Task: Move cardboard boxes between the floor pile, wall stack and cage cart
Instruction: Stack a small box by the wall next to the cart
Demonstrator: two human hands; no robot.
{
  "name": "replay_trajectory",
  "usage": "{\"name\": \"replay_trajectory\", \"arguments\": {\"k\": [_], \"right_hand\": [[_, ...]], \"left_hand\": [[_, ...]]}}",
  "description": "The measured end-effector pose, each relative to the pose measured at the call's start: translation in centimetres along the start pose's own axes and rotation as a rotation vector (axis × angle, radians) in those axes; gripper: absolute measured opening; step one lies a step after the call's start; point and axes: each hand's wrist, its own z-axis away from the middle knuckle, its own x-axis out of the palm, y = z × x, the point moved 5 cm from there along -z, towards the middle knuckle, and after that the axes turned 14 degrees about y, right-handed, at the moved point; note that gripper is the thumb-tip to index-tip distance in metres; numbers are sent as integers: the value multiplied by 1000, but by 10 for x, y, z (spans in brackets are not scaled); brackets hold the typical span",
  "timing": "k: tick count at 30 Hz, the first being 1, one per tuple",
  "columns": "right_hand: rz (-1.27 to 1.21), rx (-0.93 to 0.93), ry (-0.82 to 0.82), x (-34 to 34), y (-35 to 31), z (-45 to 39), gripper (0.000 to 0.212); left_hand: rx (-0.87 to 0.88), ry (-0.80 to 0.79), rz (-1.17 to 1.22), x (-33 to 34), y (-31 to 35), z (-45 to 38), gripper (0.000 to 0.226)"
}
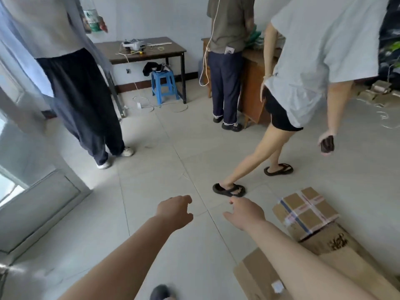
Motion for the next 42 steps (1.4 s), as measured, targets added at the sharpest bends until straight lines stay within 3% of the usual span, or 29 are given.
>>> {"name": "replay_trajectory", "arguments": {"k": [12,18,35,42], "right_hand": [[-26,385,78,-23,14,-129,49],[-6,578,92,-36,59,-160,48],[-306,1093,186,-68,290,-261,48],[-400,1344,149,-67,376,-276,36]], "left_hand": [[396,-78,-53,-21,33,-206,47],[569,-160,-91,-11,81,-273,46],[920,-262,-226,53,349,-446,46],[1064,-358,-271,103,465,-497,45]]}}
